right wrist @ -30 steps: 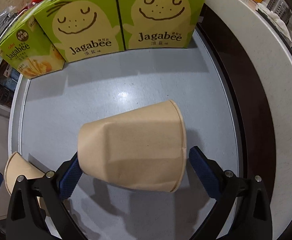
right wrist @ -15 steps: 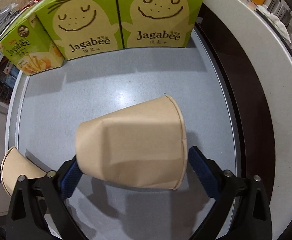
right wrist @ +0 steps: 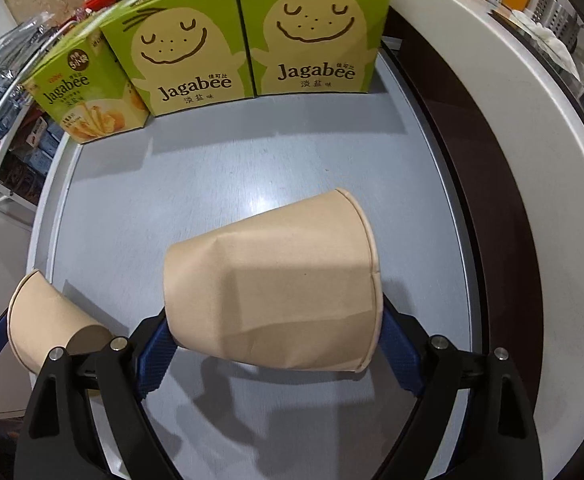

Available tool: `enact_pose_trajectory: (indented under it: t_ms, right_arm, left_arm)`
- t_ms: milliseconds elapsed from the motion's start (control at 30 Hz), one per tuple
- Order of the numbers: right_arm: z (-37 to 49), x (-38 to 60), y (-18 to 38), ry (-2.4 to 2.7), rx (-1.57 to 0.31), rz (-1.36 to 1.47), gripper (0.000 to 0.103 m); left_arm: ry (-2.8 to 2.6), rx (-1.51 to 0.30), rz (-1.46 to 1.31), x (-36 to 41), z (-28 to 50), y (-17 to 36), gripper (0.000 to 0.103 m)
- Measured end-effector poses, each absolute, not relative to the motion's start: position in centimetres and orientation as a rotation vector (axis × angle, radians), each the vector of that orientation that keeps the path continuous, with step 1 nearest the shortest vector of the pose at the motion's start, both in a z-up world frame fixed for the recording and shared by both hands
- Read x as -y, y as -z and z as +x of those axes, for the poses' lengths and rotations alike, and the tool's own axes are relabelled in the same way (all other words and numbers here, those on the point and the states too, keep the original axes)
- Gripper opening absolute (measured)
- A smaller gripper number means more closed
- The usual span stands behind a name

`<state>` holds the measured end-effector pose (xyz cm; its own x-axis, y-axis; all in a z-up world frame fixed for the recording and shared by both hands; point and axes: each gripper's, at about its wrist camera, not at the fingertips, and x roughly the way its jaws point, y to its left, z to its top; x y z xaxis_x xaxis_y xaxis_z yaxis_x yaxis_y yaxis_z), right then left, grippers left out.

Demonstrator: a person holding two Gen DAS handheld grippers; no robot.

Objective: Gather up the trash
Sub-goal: 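Grasp one brown paper cup with the left tool while the right tool grasps the other, then carry both brown paper cups with both tools down over the white bin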

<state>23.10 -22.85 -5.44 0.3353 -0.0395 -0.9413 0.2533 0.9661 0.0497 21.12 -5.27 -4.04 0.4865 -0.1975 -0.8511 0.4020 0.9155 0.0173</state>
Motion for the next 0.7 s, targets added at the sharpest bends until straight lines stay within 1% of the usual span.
enact_pose_trajectory:
  t_ms: [167,333,700]
  right_arm:
    - [21.2,23.3,4.8,0.17,-1.197,0.215,0.086]
    - [19.4,23.1,2.9,0.141,-1.166,0.223,0.086]
    - [14.2,22.7,-0.7,0.055,-1.111,0.227,0.086]
  left_arm:
    - [0.374,-0.985,0.236,5.4,20.2,3.6,0.093]
    - [0.373,-0.972,0.217,5.2,19.4,2.7,0.093]
    - [0.363,-0.916,0.207,4.4,15.4,-0.6,0.093]
